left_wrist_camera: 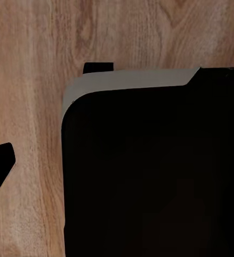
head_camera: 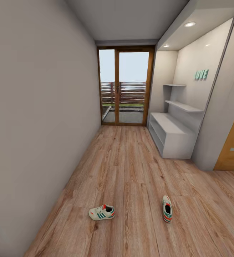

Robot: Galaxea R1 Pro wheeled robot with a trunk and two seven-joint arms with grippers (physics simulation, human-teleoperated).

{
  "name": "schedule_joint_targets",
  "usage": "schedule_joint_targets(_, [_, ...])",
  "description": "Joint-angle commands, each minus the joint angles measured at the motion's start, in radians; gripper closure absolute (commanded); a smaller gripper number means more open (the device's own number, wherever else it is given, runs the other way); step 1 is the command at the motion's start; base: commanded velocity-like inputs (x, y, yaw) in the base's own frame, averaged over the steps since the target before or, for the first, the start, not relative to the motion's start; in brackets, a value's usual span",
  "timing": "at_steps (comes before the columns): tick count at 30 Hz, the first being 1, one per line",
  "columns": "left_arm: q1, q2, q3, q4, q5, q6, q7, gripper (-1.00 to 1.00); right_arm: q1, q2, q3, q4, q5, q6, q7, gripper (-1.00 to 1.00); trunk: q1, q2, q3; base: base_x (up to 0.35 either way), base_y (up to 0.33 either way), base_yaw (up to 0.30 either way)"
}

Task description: Pick up the two gym shoes and the two sandals from the corridor floor and place them onto the hallstand (shoe rack) in the corridor, making sure they are on the rack and not on the floor. Arrange them so the two gym shoes are next to each other and the two sandals are next to each other.

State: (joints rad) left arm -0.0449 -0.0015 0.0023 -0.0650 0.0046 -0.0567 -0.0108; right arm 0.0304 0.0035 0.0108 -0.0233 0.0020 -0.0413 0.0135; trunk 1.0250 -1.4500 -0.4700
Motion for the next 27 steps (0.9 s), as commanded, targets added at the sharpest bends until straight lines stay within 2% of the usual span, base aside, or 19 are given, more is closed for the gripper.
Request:
schedule_joint_targets(1, [0.000,0.000,0.000,-0.006,0.000,0.000,0.000,-1.00,0.000,0.000,0.000,0.000,0.000,0.000,0.000,-1.00,0.000,0.000,0.000,0.249,0.000,0.000])
schedule_joint_targets(14, [-0.001,0.000,-0.001,-0.036,0.000,0.000,0.000,-1.00,0.000,0.000,0.000,-0.002,0.001,0.000,0.000,-1.00,0.000,0.000,0.000,0.309,-0.010,0.000])
schedule_joint_targets(27, [0.000,0.000,-0.001,-0.036,-0.001,0.000,0.001,-1.00,0.000,0.000,0.000,-0.002,0.000,0.000,0.000,-1.00,0.000,0.000,0.000,0.256,-0.222,0.000])
